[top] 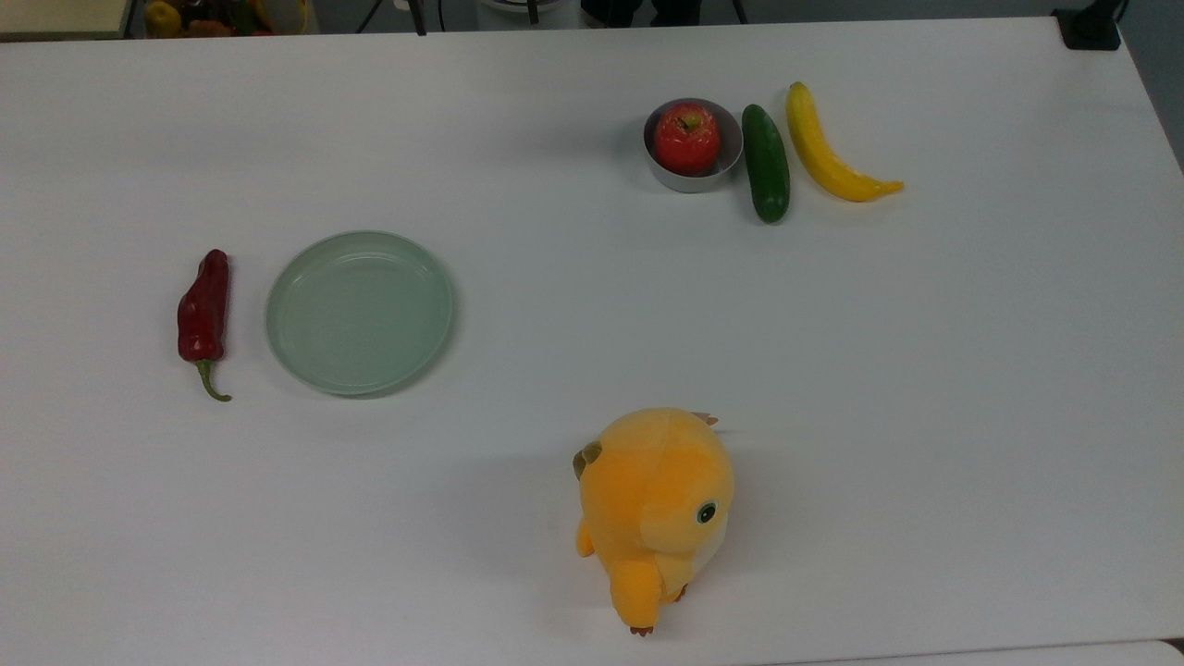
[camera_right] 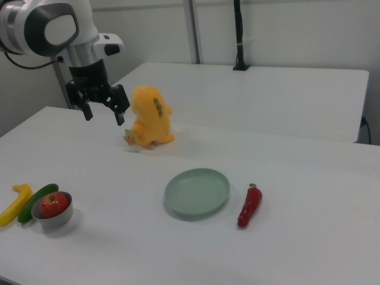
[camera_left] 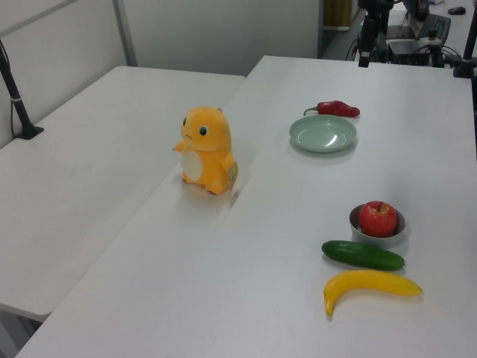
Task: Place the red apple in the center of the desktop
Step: 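Move the open gripper over the red apple in the grey bowl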
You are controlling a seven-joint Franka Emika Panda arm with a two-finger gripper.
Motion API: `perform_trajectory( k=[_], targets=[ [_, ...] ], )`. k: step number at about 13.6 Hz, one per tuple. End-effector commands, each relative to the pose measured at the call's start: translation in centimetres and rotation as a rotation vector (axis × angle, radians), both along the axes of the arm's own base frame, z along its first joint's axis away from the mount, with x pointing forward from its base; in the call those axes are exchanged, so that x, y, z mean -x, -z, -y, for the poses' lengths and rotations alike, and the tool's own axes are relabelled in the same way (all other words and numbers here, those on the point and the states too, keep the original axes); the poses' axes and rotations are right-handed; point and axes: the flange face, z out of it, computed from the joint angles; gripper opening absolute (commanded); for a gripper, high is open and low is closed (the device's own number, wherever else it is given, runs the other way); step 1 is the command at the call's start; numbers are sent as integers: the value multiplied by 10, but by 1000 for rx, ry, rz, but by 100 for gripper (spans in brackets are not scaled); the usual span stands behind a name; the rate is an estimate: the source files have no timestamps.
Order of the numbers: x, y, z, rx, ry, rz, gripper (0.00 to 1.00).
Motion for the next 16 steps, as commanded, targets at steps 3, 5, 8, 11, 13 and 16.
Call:
perform_trajectory(
  k=[3, 5, 8, 11, 13, 16],
  targets=[
    [-8, 10, -9, -13, -41, -12, 100],
    [-8, 12, -9, -12, -44, -15, 100],
    [6, 34, -29, -9, -86, -115, 100],
    [26, 61, -70, 9, -171, -237, 100],
    [36, 80, -99, 25, -226, -270, 100],
    [53, 108, -128, 43, -286, -324, 100]
  ],
)
